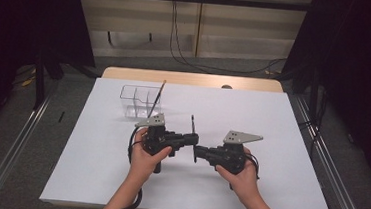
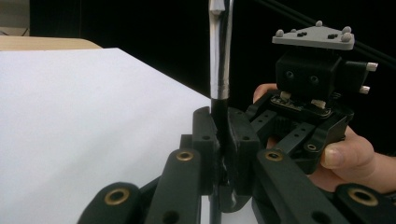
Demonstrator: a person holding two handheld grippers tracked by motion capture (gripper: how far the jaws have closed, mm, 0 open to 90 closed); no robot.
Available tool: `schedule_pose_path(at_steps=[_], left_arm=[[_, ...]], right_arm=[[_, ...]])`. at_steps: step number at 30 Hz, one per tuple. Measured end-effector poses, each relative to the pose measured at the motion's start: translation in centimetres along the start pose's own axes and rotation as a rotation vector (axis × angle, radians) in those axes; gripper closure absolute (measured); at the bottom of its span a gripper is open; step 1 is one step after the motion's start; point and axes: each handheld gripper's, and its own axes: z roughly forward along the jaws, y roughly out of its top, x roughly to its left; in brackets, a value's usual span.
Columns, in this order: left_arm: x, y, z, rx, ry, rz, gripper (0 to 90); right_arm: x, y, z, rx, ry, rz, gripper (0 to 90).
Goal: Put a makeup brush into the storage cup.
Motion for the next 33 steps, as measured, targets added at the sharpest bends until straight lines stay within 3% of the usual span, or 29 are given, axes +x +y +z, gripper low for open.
schedule_pose_path(at_steps=[20, 23, 28, 33], left_arm=[[-0.2, 0.31, -0.09, 0.003, 0.007, 0.023, 83.9], [-0.15, 0.31, -0.24, 0.003, 0.016, 0.027, 83.9], [-0.18, 0.46, -0.61, -0.004, 0.02, 0.036, 83.8], [-0.2, 0.52, -0.92, 0.0, 0.025, 0.044, 83.9]], right_arm=[[0.01, -0.07, -0.11, -0.032, 0.007, -0.019, 82.0], [0.01, -0.1, -0.16, -0.051, 0.011, -0.043, 80.2], [0.13, 0.06, -0.37, -0.068, 0.014, -0.084, 71.6], [0.07, 0.08, -0.53, -0.075, 0.011, -0.099, 56.7]])
